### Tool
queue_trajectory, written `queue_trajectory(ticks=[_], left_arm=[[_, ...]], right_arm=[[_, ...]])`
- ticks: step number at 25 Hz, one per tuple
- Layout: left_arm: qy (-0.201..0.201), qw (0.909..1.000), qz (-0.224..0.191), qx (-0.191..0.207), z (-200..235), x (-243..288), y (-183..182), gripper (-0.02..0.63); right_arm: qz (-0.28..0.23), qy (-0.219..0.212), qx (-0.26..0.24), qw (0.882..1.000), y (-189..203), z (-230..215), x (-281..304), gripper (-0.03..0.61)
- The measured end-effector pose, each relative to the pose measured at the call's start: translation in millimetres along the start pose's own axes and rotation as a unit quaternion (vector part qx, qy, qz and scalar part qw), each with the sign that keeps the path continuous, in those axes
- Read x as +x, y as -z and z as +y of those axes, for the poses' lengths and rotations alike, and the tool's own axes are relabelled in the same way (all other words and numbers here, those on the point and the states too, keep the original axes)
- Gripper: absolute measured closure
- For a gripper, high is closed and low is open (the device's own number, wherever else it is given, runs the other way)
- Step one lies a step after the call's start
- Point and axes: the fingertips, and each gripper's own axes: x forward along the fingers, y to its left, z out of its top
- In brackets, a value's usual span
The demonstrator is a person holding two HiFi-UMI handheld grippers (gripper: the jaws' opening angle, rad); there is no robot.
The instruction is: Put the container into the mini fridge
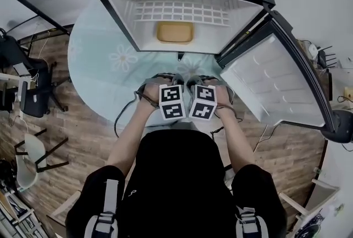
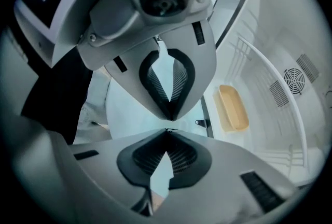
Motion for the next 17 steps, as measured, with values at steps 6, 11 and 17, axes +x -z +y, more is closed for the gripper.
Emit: queue_trajectory(ticks=[6, 11, 17], left_arm=[[-0.003, 0.9999, -0.007, 0.007, -11.6, 0.0, -12.3, 0.601], [0.003, 0.9998, -0.010, 0.016, -25.6, 5.4, -30.7, 0.601], [0.008, 0.9998, -0.010, 0.017, -37.3, 7.5, -45.3, 0.601]], right_arm=[[0.006, 0.007, 0.004, 1.000, 12.0, 12.4, -8.9, 0.572], [0.007, 0.012, 0.014, 1.000, 30.6, 21.7, -15.5, 0.572], [0.002, 0.023, 0.023, 0.999, 43.6, 25.7, -23.3, 0.572]])
